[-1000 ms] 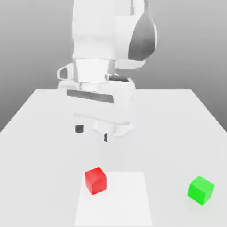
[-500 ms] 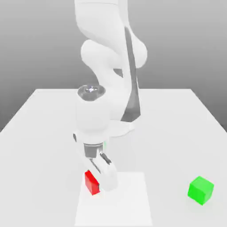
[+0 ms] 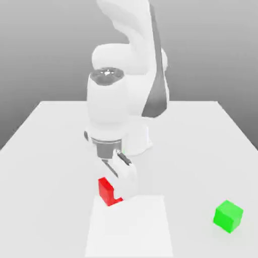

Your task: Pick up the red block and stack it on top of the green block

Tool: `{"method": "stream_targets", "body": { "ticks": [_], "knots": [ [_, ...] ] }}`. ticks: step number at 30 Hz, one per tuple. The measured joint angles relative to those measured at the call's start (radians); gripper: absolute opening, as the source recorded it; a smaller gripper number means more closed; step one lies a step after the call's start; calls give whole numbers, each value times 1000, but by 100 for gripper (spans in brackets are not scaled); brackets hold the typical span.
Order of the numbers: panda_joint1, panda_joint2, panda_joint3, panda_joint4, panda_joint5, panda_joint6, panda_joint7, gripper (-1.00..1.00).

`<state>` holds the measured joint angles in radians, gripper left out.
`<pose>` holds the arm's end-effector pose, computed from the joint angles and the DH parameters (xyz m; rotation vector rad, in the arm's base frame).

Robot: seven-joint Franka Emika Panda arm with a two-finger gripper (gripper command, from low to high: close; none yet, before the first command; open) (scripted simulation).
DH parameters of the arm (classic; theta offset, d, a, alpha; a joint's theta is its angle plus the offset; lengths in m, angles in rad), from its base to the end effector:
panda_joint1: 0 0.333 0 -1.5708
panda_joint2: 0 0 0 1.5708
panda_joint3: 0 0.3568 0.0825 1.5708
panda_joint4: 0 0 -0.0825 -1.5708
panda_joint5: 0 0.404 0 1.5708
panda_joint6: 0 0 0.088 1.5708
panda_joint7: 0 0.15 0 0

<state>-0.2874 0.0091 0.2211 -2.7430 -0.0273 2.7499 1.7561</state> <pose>0.4023 -0.0258 0.1965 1.9519 -2.4526 0.0078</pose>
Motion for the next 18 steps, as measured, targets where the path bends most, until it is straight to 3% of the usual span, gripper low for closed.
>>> {"method": "stream_targets", "body": {
  "ticks": [2,9,14,15,18],
  "knots": [
    [28,6,63,22,-8,-17,28,-100],
    [369,80,240,204,-57,-132,181,-100],
    [439,240,176,245,-208,-29,308,-100],
    [454,267,157,248,-234,-7,327,100],
    [454,267,157,248,-234,-7,327,100]
  ]
}}
